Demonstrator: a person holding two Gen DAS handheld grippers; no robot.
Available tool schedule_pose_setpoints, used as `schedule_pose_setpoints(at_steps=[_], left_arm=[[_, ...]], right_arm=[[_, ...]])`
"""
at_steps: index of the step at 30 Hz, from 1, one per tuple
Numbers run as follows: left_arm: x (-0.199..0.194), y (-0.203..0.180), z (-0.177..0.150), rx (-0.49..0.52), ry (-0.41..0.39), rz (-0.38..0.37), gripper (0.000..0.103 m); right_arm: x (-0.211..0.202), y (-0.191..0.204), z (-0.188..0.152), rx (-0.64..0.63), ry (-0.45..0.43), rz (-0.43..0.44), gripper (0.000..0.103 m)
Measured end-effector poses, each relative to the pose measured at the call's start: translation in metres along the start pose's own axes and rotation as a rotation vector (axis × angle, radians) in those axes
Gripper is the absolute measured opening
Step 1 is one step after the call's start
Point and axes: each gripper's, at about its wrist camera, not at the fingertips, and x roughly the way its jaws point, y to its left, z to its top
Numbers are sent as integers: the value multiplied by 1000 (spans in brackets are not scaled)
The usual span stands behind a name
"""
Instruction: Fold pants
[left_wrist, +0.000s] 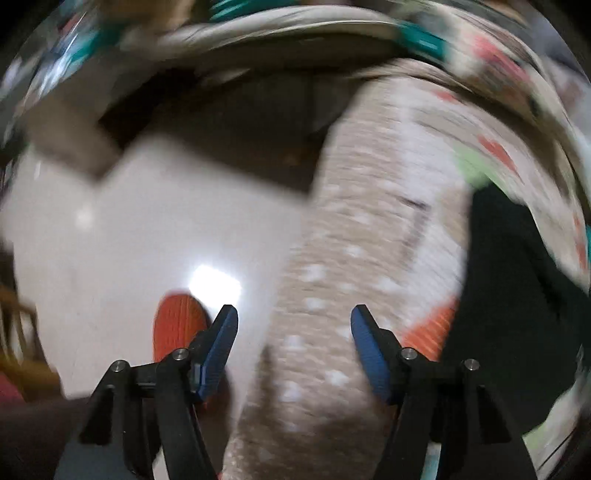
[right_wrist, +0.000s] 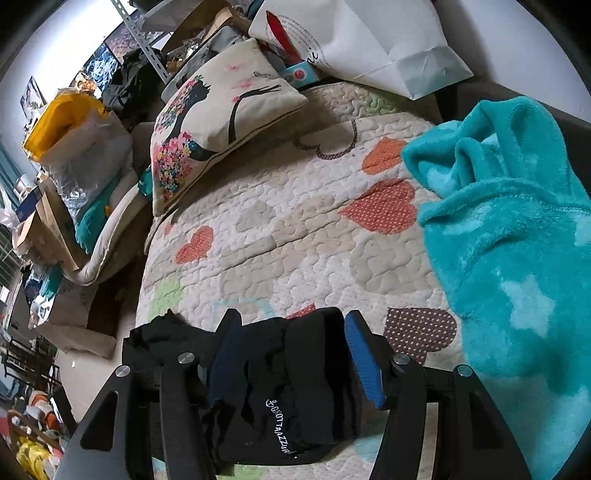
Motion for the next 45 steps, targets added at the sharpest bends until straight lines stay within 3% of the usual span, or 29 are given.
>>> schedule_pose_setpoints(at_steps=[2,4,9,11,13,15,19,22,24,28,32,37,40,43,44,45], left_arm=[[2,7,4,-43,3,0,63],[-2,2,1,-56,-1,-69,63],[-15,-29,-5,37,-26,-137,63],[-18,-34,4,-13,-29,-156,63],[-22,-28,13,-90,-40,-184,63],[-31,-32,16,-96,-63,-235,63],[-51,-83,20,74,-89,-347,63],[-61,-146,14,272,-25,-462,63],[-61,-196,11,425,9,-503,63],[-56,-290,4,673,32,-512,63],[-32,-369,-1,790,129,-574,63],[-1,-423,-12,858,202,-621,63],[18,-455,-31,941,284,-650,63],[26,-473,-53,1058,278,-598,64],[25,-476,-59,1092,253,-572,61],[23,-476,-60,1101,242,-569,37]], right_arm=[[2,-2,-1,7,6,1,63],[4,-1,-2,2,12,-9,63],[0,1,-9,-14,-8,-61,63],[-6,-4,-15,27,-17,-73,63],[-12,-15,-28,127,-5,-32,63],[-17,-26,-43,219,6,7,64],[-23,-47,-84,420,20,75,64],[-17,-55,-108,510,46,92,64],[-11,-54,-116,520,56,81,64],[-1,-47,-117,474,44,58,64],[10,-46,-117,448,42,29,64],[33,-50,-122,445,85,31,64],[38,-48,-121,429,74,45,65],[40,-44,-117,404,57,57,65],[41,-43,-117,395,58,58,65],[43,-41,-116,386,61,60,64]])
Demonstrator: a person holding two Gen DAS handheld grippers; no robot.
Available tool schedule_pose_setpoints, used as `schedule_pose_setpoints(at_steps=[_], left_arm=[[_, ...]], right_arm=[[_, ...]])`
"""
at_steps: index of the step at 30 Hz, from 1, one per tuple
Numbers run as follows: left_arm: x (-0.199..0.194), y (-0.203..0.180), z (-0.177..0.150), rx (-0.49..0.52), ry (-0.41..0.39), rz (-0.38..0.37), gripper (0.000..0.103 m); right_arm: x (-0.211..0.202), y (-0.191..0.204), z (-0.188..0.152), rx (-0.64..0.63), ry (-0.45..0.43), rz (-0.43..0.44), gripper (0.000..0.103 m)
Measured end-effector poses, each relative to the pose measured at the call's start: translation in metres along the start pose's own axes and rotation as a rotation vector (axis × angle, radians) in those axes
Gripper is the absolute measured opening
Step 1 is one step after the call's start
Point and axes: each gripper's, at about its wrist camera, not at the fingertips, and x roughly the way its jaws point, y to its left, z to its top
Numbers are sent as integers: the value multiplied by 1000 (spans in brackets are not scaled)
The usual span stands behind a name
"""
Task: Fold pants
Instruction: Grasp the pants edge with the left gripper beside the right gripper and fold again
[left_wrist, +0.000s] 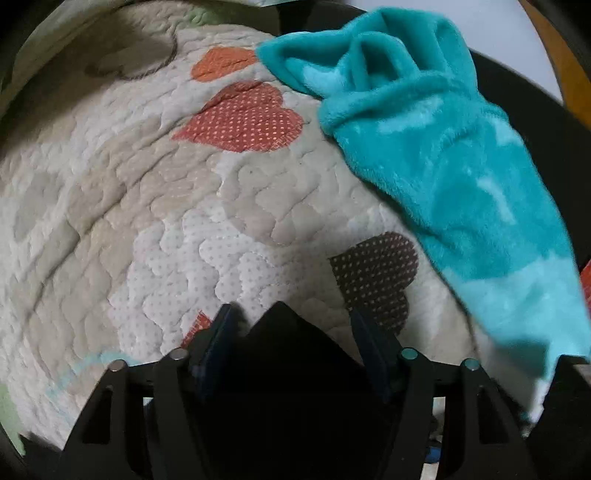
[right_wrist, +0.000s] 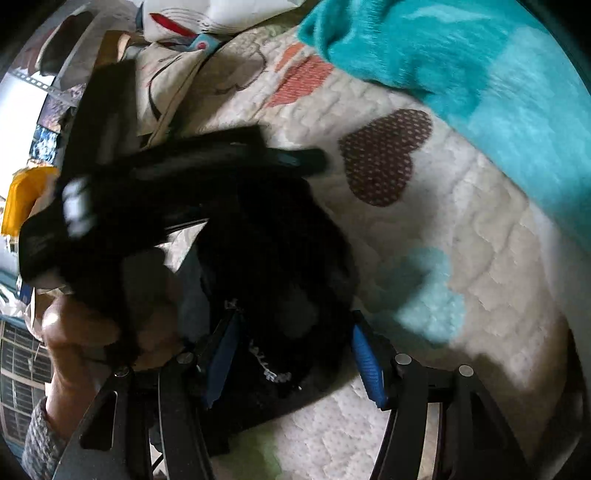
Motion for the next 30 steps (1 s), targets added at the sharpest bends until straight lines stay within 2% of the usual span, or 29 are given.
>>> schedule_pose_setpoints(at_steps=[1,2,3,4,7,13,17,19,20,24,30], left_arm=[[-2,0,0,1,1,-8,21],[-5,3,0,-18,3,-45,14],[-11,6,-2,-33,-14,-59,14],[-17,7,-4,-39,-31,-62,14],[-38,10,-11,-63,-75,-59,14],[-118,34,-43,-167,-220,-93,14],[-174,78,-85,-299,-327,-117,14],[-188,96,-107,-359,-361,-119,14],[-196,108,-122,-409,-378,-121,8],[-216,150,-181,-560,-444,-159,7],[-202,202,-251,-780,-455,-166,7]], right_arm=[[0,2,0,-9,1,3,55],[0,3,0,-19,1,7,47],[-1,6,0,-30,2,15,30],[-2,9,1,-38,0,20,27],[-9,24,0,-94,-20,40,24],[-33,80,-13,-279,-51,121,23],[-38,130,-31,-413,-28,175,23],[-31,155,-43,-470,2,199,23],[-24,170,-50,-501,20,204,23],[12,208,-80,-636,94,164,23],[61,222,-111,-739,177,83,23]])
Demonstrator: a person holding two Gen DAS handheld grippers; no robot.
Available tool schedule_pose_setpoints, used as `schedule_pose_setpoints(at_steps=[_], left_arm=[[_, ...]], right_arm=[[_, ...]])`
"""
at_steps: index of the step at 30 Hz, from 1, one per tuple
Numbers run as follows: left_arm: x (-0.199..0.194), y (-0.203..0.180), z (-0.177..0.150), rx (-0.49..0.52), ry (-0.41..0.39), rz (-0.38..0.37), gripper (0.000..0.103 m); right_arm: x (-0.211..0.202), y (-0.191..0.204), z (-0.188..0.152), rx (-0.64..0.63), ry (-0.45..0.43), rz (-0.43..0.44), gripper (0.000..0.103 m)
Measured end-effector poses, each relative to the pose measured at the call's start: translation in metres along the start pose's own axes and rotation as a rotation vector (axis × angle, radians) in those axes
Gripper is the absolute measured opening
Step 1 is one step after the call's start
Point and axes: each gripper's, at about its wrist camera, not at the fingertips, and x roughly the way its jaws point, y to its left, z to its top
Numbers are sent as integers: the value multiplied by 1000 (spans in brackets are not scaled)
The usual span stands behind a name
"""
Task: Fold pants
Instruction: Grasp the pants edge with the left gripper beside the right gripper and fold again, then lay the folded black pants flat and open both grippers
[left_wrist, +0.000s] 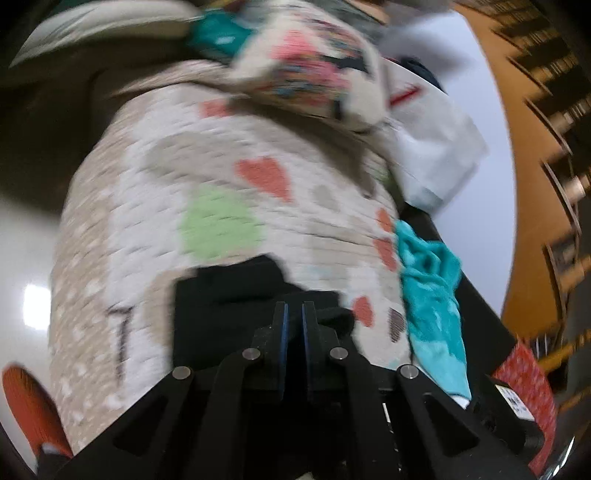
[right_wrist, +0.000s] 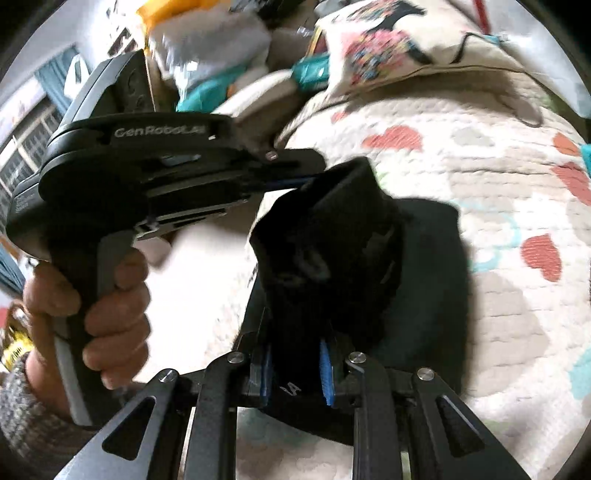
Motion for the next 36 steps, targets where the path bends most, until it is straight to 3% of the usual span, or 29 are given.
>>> schedule_pose_setpoints(at_steps=[4,8,11,13,15,19,23,25,29,33,36], left_arm=[[-4,36,-5,-120,-13,57,7],[-19,56,-12,-245,-53,56,7],[-37,64,-22,-316,-94,50,7],[-47,64,-28,-330,-122,59,8],[-56,60,-35,-328,-142,81,11],[-66,46,-53,-307,-154,104,11],[-56,22,-75,-234,-128,142,12],[-45,11,-81,-170,-91,161,12],[-28,11,-88,-134,-42,210,12],[-12,34,-93,-195,49,250,12],[-15,44,-91,-216,52,267,12]], right_arm=[[17,8,-5,-59,33,-38,23],[25,18,-11,-119,57,-62,28],[21,24,-14,-157,73,-43,45],[7,30,-22,-169,85,6,63],[-4,34,-27,-189,93,41,69],[-37,29,-35,-186,89,115,69],[-67,-1,-7,-77,-12,61,67],[-68,-14,18,-14,-43,45,48],[-31,-25,60,95,22,94,32],[33,-14,74,136,163,112,30],[69,-2,78,132,215,94,31]])
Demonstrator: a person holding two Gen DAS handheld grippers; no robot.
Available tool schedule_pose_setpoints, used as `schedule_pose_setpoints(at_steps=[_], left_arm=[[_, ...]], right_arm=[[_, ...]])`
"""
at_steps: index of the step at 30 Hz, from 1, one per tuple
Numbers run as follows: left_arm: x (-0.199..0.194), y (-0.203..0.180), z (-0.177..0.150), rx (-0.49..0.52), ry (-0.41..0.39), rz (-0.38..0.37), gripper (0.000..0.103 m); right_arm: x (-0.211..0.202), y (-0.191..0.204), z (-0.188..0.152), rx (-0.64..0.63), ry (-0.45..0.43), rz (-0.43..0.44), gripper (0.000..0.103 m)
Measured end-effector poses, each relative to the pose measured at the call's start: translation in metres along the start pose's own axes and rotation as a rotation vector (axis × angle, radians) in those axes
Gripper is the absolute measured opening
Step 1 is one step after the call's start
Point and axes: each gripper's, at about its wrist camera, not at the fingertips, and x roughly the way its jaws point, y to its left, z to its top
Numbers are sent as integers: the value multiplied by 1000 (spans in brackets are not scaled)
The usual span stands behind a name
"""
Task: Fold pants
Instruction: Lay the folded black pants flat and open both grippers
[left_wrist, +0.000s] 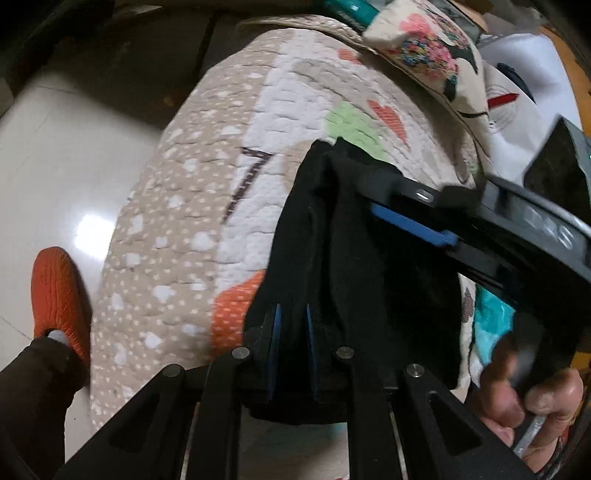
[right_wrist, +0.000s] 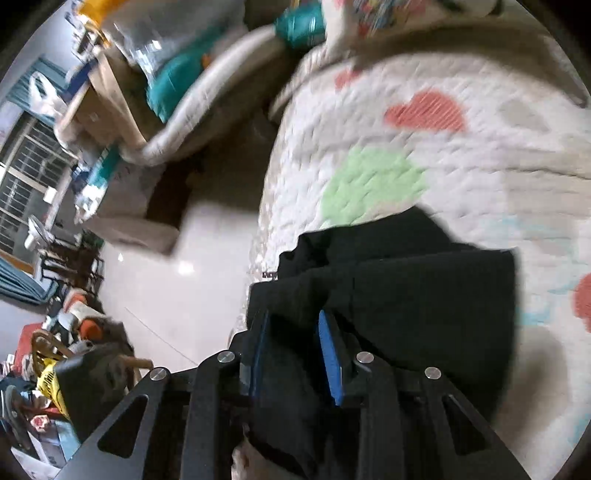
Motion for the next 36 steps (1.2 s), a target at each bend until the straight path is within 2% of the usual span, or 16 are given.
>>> schedule_pose_setpoints(at_steps=[4,8,12,14,16,20,25,31,36], left_arm=[[-9,13,7,-37,-18,15,12],[-16,18,12,-73,-37,-5,12],[-19,17,12,-78,-53,-5,13],[-21,18,12,-86,-64,2,19],[-23,20,13,-94,-73,2,24],[-29,19,14,-92,-110,14,25],[-34,4,15,-24,-168,51,28],[-32,-23,9,102,-225,129,30],[-36,-47,-1,224,-295,207,40]], right_arm=[[18,8,12,0,3,-9,33],[13,4,17,27,13,16,33],[-21,-7,11,67,-50,72,36],[-40,-14,4,74,-80,85,38],[-63,-26,-6,72,-122,55,50],[-99,-55,-33,94,-181,16,55],[-118,-93,-75,160,-228,-6,55],[-116,-112,-103,182,-279,-14,55],[-116,-96,-108,82,-346,-140,55]])
